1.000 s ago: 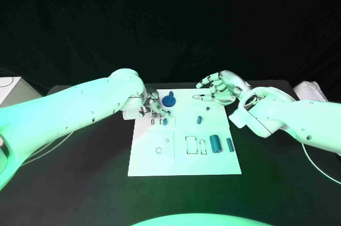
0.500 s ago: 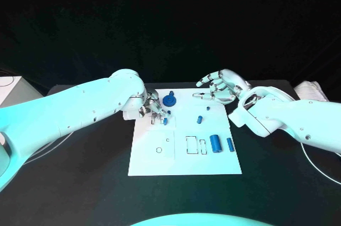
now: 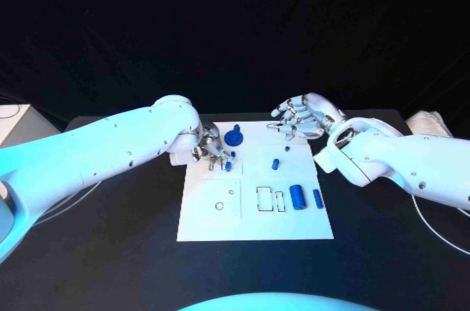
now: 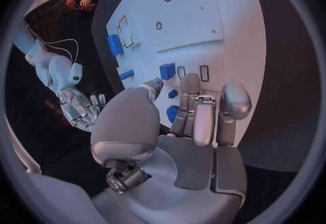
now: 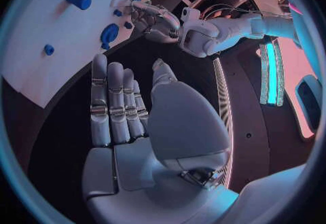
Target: Assemble the parts on the task board
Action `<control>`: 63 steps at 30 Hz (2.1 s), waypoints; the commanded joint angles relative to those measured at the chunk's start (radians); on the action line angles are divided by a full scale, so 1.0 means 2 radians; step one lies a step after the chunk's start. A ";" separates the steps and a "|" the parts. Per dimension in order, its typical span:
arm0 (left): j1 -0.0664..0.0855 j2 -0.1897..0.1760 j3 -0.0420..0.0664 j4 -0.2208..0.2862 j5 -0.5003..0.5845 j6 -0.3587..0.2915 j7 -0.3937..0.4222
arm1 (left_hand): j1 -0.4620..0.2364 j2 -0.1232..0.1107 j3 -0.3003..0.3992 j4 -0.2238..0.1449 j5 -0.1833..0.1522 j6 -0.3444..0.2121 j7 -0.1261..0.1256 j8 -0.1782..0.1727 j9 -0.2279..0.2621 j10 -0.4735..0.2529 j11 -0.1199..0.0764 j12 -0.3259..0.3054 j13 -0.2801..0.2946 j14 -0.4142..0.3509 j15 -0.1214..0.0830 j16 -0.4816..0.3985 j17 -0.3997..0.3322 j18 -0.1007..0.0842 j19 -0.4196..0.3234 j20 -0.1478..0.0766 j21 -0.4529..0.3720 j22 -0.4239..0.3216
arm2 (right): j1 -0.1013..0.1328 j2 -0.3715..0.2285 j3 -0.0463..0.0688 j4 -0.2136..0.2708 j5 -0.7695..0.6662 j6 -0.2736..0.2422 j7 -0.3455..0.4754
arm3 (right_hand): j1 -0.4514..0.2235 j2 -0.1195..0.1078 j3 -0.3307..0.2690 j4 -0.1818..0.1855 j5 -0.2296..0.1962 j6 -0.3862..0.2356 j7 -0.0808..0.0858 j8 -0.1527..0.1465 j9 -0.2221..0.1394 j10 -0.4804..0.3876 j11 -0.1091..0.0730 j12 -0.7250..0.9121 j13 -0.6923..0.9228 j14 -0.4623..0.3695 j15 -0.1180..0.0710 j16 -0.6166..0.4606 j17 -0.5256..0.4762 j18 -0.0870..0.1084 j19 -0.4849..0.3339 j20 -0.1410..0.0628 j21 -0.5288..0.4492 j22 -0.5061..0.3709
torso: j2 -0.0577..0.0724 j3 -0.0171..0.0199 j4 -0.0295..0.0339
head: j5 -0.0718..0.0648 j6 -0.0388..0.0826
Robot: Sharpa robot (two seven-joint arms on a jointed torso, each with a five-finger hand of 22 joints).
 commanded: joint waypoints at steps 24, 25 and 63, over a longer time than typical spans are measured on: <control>0.000 -0.001 0.000 0.010 0.023 0.013 0.006 | 0.039 -0.001 0.022 -0.002 0.000 -0.001 -0.004 0.004 0.005 -0.004 -0.004 0.007 -0.003 0.006 -0.003 0.004 0.027 -0.006 0.002 -0.001 0.006 0.004 | 0.000 0.009 0.000 -0.018 0.053 0.001 0.031 | 0.020 0.000 0.024 0.000 -0.005 -0.007 0.020 -0.011 -0.041 0.018 0.026 -0.115 -0.209 -0.058 0.033 -0.187 -0.142 0.003 -0.039 0.033 -0.117 -0.184 | 0.000 -0.0003 0.0004 | -0.001 -0.002; 0.000 -0.002 0.000 0.010 0.024 0.013 0.006 | 0.042 0.000 0.025 -0.002 0.000 -0.001 -0.005 0.004 0.005 -0.004 -0.004 0.007 -0.003 0.006 -0.003 0.004 0.027 -0.006 0.002 -0.001 0.006 0.004 | 0.000 0.009 0.000 -0.018 0.054 0.001 0.031 | 0.020 -0.001 0.024 0.000 -0.005 -0.007 0.020 -0.011 -0.041 0.018 0.026 -0.115 -0.211 -0.058 0.033 -0.188 -0.143 0.003 -0.039 0.033 -0.117 -0.185 | 0.000 -0.0003 0.0001 | -0.001 -0.002; 0.000 -0.020 0.000 0.029 0.039 -0.053 0.026 | 0.017 -0.054 0.285 -0.136 0.177 0.040 -0.025 0.045 0.062 0.069 -0.027 0.036 0.011 0.034 -0.026 0.027 0.076 -0.019 0.048 -0.022 0.045 0.071 | -0.002 0.011 0.000 -0.023 0.058 0.006 0.028 | 0.015 -0.001 0.027 0.000 -0.004 -0.008 0.023 -0.014 -0.045 0.016 0.028 -0.118 -0.225 -0.057 0.036 -0.198 -0.154 0.003 -0.041 0.035 -0.117 -0.202 | 0.000 0.0000 0.0002 | -0.002 -0.008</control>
